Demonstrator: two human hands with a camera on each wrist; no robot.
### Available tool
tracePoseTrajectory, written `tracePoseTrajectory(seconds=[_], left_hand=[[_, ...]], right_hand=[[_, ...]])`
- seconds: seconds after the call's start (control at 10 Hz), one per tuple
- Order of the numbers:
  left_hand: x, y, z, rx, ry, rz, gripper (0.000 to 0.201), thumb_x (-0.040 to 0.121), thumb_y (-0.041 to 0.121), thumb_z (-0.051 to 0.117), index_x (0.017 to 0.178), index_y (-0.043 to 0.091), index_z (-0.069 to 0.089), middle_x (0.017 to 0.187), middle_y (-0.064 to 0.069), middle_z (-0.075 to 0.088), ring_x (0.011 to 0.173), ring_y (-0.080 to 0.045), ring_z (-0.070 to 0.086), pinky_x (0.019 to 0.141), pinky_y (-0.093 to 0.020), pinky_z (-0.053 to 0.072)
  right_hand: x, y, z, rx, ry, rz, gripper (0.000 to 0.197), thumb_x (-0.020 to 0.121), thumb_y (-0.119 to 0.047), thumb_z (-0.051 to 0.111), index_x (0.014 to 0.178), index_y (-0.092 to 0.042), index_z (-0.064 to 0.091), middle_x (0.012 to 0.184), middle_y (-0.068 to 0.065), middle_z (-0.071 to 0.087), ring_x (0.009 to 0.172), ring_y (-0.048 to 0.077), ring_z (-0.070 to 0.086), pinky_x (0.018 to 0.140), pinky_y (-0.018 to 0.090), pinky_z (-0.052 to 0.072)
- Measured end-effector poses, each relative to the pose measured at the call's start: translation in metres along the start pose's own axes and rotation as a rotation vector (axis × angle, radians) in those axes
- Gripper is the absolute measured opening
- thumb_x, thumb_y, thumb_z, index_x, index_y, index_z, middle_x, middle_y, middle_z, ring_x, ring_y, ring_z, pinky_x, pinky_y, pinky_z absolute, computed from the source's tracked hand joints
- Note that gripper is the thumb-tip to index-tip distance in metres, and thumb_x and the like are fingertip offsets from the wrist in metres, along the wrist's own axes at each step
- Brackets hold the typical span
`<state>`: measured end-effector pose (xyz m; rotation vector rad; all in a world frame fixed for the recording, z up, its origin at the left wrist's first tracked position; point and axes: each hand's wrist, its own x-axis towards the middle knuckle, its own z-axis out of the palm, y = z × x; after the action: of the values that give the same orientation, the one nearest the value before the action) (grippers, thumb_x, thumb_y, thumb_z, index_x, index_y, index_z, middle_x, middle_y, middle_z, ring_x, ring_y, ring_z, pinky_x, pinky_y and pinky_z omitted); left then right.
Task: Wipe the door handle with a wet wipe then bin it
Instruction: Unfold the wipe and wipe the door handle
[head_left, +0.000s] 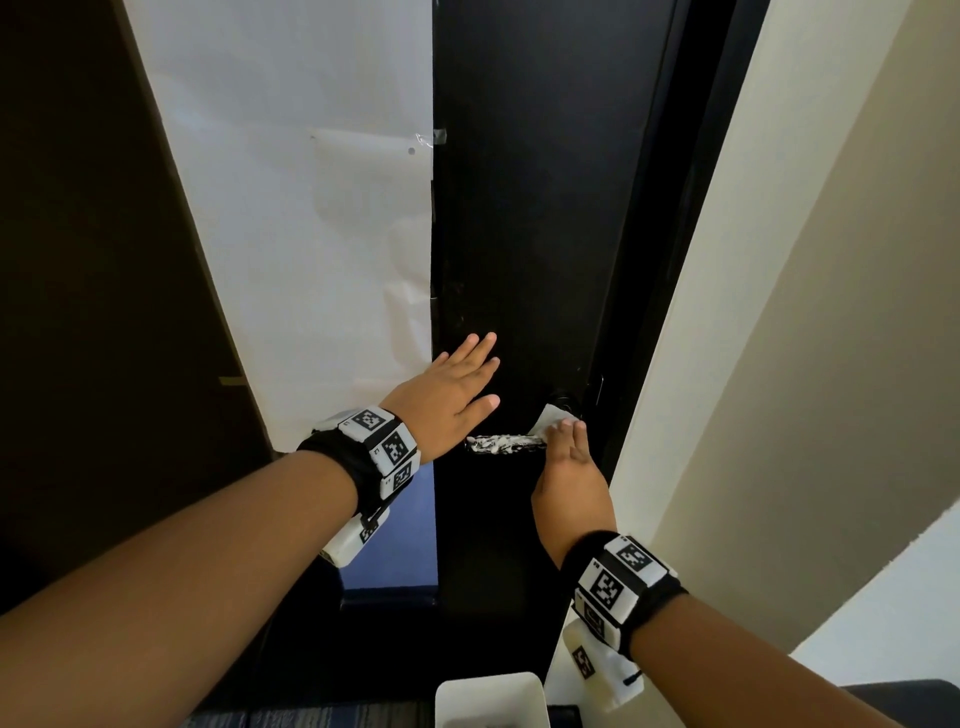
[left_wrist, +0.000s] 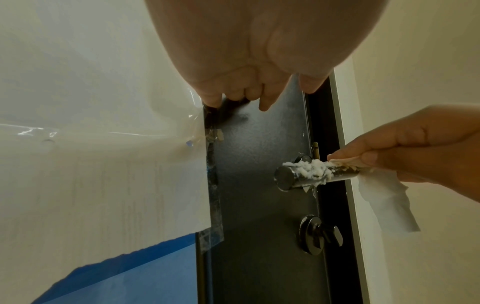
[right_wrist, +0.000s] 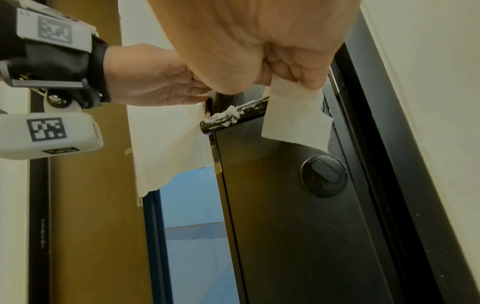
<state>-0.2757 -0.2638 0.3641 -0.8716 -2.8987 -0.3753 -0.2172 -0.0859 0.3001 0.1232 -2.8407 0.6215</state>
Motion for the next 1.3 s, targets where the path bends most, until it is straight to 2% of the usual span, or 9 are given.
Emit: tracePoseTrajectory(seconds=[0.2,0.4,0.6,0.8,1.0,1.2,1.3], left_hand=[[0.001,0.001,0.002,0.011,0.008,-0.004,0.057,0.100,0.039,0.025,0.150,0.015,0.012,0.159,0.004,-0.010,0.144,-0.008,-0.014,0.120,-0.034,0.001],[0.001,0.001,0.000,0.001,-0.005,-0.011,0.056,0.100,0.039,0.025,0.150,0.015,0.012,0.160,0.004,-0.008,0.145,-0.008,-0.013,0.120,-0.035,0.002],[-0.002,-0.001,-0.001,-0.040,-0.034,-0.021,0.056,0.100,0.038,0.026,0.150,0.016,0.013,0.160,0.005,-0.007,0.145,-0.007,-0.011,0.120,-0.034,0.002],[-0.005,-0.005,-0.001,-0.069,-0.035,-0.023,0.054,0.100,0.037,0.026,0.149,0.016,0.015,0.160,0.006,-0.004,0.145,-0.007,-0.009,0.120,-0.034,0.001],[-0.005,-0.005,-0.002,-0.095,-0.038,-0.029,0.054,0.101,0.037,0.026,0.149,0.017,0.015,0.160,0.006,-0.004,0.145,-0.006,-0.009,0.120,-0.033,0.001],[-0.006,-0.006,0.000,-0.102,-0.031,-0.029,0.053,0.101,0.036,0.026,0.149,0.017,0.016,0.160,0.006,-0.004,0.145,-0.006,-0.009,0.120,-0.032,0.000],[-0.005,-0.006,-0.001,-0.094,-0.030,-0.027,0.053,0.101,0.035,0.026,0.149,0.017,0.015,0.160,0.006,-0.005,0.145,-0.006,-0.009,0.119,-0.032,0.000]], right_hand=[[-0.005,-0.008,-0.001,-0.045,-0.020,-0.037,0.057,0.095,0.000,0.035,0.148,0.001,0.014,0.159,0.019,0.013,0.148,0.027,0.004,0.119,0.033,0.015],[-0.005,-0.026,0.002,-0.089,-0.076,-0.039,0.056,0.096,-0.002,0.031,0.149,0.000,0.012,0.159,0.020,0.011,0.148,0.028,0.003,0.120,0.033,0.012],[-0.005,-0.030,0.006,-0.016,-0.051,-0.019,0.058,0.094,0.001,0.037,0.148,-0.002,0.018,0.159,0.017,0.014,0.148,0.026,0.003,0.118,0.032,0.016],[-0.009,-0.039,0.009,-0.030,-0.067,-0.070,0.058,0.093,0.002,0.034,0.148,0.005,0.013,0.158,0.023,0.011,0.148,0.031,0.002,0.121,0.036,0.013],[-0.009,-0.044,0.019,0.024,-0.026,-0.100,0.058,0.091,0.005,0.037,0.146,0.008,0.017,0.155,0.028,0.014,0.147,0.035,0.005,0.121,0.038,0.014],[-0.008,-0.048,0.032,0.084,0.024,-0.117,0.059,0.089,0.009,0.039,0.145,0.008,0.021,0.155,0.027,0.018,0.147,0.035,0.007,0.119,0.034,0.015],[-0.008,-0.052,0.038,0.100,0.091,-0.136,0.057,0.086,0.011,0.044,0.141,0.011,0.029,0.151,0.030,0.026,0.144,0.040,0.015,0.116,0.038,0.021]])
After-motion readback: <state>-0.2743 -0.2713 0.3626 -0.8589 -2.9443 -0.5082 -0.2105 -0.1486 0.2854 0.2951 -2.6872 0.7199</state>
